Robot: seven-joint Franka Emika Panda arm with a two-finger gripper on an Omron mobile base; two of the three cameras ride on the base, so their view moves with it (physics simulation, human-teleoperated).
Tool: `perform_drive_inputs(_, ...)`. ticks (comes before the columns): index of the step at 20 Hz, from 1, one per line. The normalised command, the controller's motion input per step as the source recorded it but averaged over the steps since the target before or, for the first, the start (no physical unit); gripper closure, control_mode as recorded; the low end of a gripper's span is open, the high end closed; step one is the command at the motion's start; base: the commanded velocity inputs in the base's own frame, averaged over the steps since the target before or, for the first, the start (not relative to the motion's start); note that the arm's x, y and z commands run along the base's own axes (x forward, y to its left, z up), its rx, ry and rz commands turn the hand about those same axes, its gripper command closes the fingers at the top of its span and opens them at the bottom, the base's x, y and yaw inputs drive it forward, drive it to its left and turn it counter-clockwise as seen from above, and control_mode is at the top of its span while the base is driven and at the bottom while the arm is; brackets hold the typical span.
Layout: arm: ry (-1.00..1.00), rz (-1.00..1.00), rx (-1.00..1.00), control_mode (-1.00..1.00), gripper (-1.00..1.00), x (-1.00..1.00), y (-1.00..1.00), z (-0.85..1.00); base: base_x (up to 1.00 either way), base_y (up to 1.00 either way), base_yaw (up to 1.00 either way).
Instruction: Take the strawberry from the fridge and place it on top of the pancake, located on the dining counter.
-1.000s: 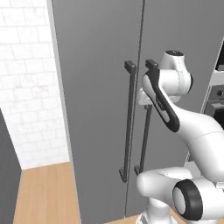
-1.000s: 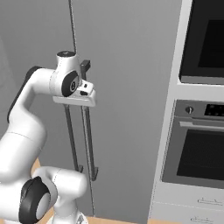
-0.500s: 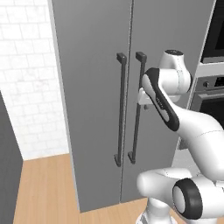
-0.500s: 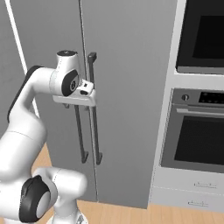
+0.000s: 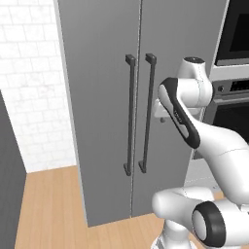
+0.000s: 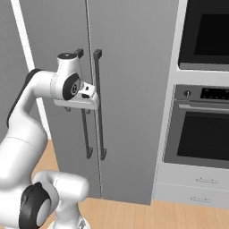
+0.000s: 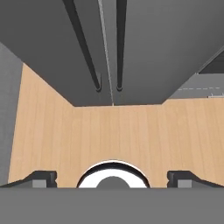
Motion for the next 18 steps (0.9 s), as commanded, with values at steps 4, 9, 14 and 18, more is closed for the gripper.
perform_drive_inputs(4, 0.00, 0.02, -0.01, -1.00, -1.00, 0.57, -0.04, -0.09, 0.00, 0.00, 0.00)
perform_drive_inputs(9, -0.18, 0.02, 0.00, -1.00, -1.00, 0.97, -0.16, -0.14, 0.00, 0.00, 0.00)
perform_drive_inputs(14, -0.48, 0.00, 0.01, -1.00, -1.00, 0.62, -0.03, 0.08, 0.00, 0.00, 0.00)
perform_drive_inputs(18, -0.35, 0.01, 0.02, -1.00, -1.00, 0.77, 0.00, 0.04, 0.00, 0.00, 0.00)
